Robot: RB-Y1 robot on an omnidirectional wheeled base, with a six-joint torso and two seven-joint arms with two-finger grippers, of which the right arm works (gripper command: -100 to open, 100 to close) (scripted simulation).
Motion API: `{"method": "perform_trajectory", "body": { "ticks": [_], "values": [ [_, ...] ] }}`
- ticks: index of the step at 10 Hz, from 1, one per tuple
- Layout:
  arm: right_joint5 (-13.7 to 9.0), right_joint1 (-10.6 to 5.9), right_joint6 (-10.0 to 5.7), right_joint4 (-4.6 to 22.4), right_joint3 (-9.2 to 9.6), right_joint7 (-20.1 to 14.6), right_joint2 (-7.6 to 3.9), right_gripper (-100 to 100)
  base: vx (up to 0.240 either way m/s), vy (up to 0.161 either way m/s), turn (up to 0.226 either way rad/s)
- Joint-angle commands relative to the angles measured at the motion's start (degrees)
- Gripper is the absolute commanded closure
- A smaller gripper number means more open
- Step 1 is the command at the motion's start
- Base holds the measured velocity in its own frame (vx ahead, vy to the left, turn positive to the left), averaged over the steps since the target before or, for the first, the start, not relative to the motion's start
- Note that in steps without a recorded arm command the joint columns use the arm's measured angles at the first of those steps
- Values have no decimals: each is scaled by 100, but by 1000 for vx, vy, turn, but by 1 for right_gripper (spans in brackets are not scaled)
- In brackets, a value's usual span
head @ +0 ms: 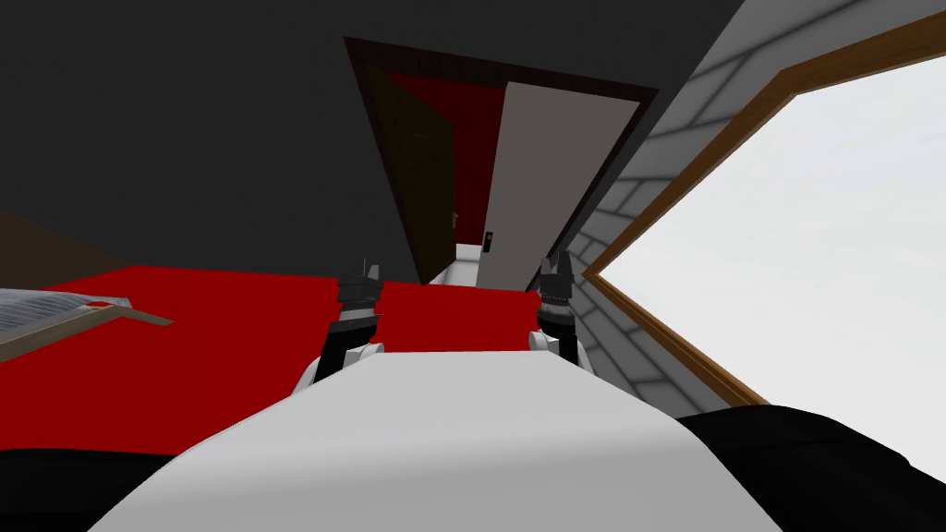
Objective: Push the door open
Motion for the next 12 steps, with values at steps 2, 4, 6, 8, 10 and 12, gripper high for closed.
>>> {"method": "perform_trajectory", "body": {
  "ticks": [2,4,6,8,10,12],
  "values": [
    [-55,-234,54,366,19,64,-10,-100,104,-16,-6],
    [-114,-396,81,648,13,100,-34,-100,101,3,-8],
    [-181,-577,111,964,6,140,-53,-100,94,-17,-7],
    [-248,-760,142,1263,0,180,-72,-100,92,-14,-9],
    [-321,-961,175,1598,-8,224,-84,-100,103,-18,-8],
    [-395,-1162,209,1945,-15,269,-97,-100,109,-15,-8]
  ]
}}
